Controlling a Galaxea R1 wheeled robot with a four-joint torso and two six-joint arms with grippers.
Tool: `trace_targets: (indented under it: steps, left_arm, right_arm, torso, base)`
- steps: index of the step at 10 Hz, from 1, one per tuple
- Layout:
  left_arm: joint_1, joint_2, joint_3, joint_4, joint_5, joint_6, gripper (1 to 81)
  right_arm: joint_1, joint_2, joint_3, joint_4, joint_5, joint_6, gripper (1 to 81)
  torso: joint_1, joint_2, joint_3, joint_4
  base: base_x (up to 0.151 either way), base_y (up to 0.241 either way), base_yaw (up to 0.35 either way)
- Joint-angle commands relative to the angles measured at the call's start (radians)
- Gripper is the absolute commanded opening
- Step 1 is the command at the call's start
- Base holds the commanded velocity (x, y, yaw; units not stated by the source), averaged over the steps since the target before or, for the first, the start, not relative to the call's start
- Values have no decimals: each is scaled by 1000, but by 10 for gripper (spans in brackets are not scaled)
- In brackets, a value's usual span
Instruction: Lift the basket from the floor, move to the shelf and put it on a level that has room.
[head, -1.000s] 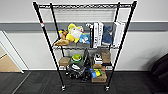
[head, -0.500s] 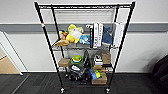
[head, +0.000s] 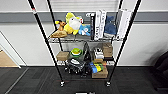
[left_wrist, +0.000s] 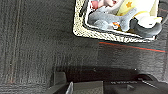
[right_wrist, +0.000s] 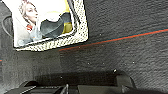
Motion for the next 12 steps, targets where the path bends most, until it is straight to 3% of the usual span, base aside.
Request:
trace_targets:
  steps: [1,4,8,10,12]
  left_arm:
    - [-123,-14,2,-29,106,-5,811]
    - [-181,7,2,-37,137,-8,811]
    - [-231,41,-47,-47,175,-8,811]
    - [-246,56,-67,-55,186,-8,811]
    - [-264,53,-67,-61,197,-8,811]
  right_arm:
    - [138,-23,7,35,-96,0,811]
    - [193,-16,8,56,-125,0,811]
    - [241,-6,5,56,-145,0,811]
    - [259,3,2,58,-145,0,811]
    - [284,10,1,59,-178,6,811]
  torso:
    - [61,-95,4,0]
    - [115,-178,-28,0]
    - [199,-311,-30,0]
    - [241,-379,-124,0]
    - [271,-428,-145,0]
  base:
    - [0,0,0]
    - [0,0,0]
    - [0,0,0]
    - [0,0,0]
    - [0,0,0]
